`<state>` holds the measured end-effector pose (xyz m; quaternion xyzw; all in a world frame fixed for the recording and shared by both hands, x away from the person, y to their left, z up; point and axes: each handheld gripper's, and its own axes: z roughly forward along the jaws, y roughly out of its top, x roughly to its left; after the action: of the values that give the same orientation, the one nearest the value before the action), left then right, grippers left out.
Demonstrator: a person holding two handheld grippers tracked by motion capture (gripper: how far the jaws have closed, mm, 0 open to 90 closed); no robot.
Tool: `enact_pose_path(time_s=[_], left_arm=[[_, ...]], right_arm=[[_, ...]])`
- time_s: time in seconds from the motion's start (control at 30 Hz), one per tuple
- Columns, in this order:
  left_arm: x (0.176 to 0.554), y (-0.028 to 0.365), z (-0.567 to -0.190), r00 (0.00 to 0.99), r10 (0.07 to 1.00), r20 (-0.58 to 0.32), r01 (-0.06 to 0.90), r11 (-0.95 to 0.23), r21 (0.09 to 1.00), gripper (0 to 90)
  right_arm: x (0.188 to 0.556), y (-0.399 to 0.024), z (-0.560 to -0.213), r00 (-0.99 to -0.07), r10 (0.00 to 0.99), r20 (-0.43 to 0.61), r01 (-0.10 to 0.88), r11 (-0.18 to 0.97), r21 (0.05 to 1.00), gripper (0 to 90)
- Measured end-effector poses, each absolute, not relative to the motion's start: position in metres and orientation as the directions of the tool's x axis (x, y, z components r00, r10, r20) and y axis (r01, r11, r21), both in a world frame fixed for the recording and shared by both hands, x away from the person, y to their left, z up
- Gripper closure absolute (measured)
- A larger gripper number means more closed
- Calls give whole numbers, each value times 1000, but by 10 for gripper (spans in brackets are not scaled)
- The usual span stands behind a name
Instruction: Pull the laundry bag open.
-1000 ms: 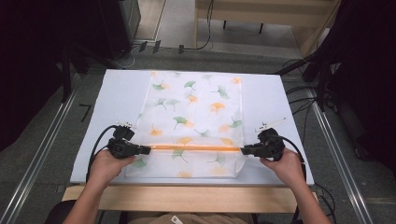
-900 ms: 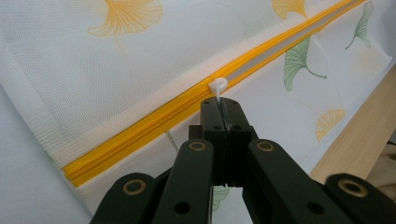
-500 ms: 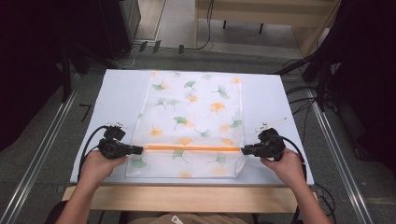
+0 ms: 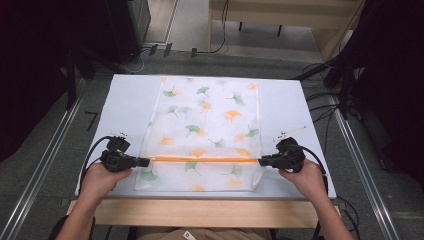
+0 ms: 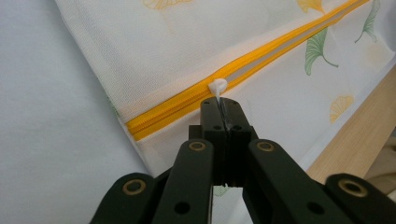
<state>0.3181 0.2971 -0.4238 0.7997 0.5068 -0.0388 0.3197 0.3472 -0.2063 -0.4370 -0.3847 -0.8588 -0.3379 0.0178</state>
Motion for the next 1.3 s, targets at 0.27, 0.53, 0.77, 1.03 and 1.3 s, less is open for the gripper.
enact_pose_path(time_s=[0.27, 0.53, 0.77, 1.03, 1.3], left_arm=[[319, 298, -424, 485, 783, -391, 837, -284, 468, 900], [320, 304, -425, 474, 786, -397, 843, -274, 463, 900], [317, 324, -425, 450, 810, -376, 850, -260, 457, 900], [313, 342, -425, 419, 820, -390, 858, -217, 466, 900], [313, 338, -425, 443, 807, -391, 852, -242, 465, 900]], right_arm=[[347, -206, -437, -703, 648, 294, 675, 476, 564, 853], [346, -207, -437, -703, 648, 293, 673, 473, 569, 852], [346, -207, -438, -703, 648, 292, 673, 474, 568, 852], [346, -208, -438, -703, 648, 295, 674, 473, 567, 852], [347, -210, -438, -691, 660, 294, 683, 465, 563, 851]])
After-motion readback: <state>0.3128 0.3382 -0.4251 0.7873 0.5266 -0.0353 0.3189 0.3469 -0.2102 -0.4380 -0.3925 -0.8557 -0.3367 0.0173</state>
